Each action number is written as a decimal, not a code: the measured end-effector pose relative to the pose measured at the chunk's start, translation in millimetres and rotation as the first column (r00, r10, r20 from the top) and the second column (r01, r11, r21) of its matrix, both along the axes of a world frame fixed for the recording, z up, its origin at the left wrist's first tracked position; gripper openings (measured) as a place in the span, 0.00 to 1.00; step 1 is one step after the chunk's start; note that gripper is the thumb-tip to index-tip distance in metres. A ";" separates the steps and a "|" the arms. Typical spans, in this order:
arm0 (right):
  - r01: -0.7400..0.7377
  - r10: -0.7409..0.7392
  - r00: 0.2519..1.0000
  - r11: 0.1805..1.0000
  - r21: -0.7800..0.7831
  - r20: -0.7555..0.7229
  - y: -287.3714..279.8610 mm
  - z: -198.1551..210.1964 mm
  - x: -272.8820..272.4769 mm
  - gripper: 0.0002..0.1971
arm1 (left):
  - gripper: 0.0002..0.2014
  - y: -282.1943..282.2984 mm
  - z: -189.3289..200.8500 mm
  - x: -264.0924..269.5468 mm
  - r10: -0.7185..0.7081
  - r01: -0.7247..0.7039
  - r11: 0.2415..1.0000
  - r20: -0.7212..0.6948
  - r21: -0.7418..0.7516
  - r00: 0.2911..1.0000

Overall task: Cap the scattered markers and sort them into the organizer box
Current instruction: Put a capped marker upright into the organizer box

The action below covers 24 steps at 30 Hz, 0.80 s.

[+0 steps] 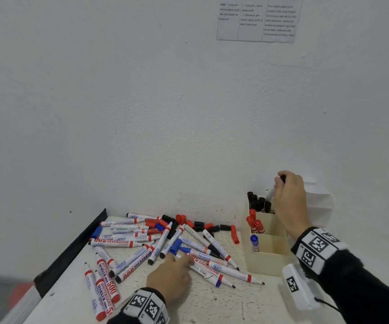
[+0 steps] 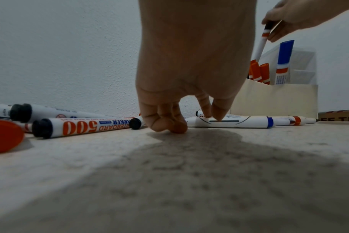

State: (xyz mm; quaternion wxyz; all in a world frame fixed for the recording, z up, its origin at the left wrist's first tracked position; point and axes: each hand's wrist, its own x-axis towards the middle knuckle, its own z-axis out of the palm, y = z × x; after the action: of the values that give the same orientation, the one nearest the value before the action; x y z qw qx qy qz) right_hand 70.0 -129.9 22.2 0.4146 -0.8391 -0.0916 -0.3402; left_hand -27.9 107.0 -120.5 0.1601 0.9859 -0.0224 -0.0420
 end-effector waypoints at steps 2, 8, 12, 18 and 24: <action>-0.024 0.024 1.000 1.000 -0.009 -0.018 -5.1 -8.3 4.8 0.15 | 0.17 -0.9 2.8 -1.8 0.073 -0.074 0.996 -0.007 -0.047 0.997; 0.059 -0.073 0.994 0.985 -0.162 -0.082 -11.2 -23.9 33.5 0.05 | 0.13 0.3 -6.4 4.8 -0.024 0.029 0.999 -0.121 0.041 0.992; 0.041 -0.195 0.925 0.904 -0.425 -0.327 -10.0 -35.8 38.2 0.13 | 0.13 -2.3 1.4 4.0 -0.054 0.068 0.988 -0.105 0.141 0.993; -0.037 -0.200 0.871 0.883 -0.467 -0.448 -0.5 -34.9 30.9 0.17 | 0.14 -6.4 0.5 4.6 -0.062 0.067 0.997 -0.148 0.030 0.987; -0.040 -0.161 0.848 0.930 -0.364 -0.505 3.3 -29.2 22.0 0.18 | 0.16 -5.4 -3.5 5.4 -0.063 0.073 0.996 -0.161 0.059 0.985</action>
State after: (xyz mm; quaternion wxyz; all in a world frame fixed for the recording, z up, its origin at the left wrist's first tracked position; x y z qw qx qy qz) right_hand 92.0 -126.6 -7.0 0.2512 -0.9639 -0.0085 -0.0878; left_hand -22.5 101.6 -124.0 0.1281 0.9827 -0.0417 -0.1267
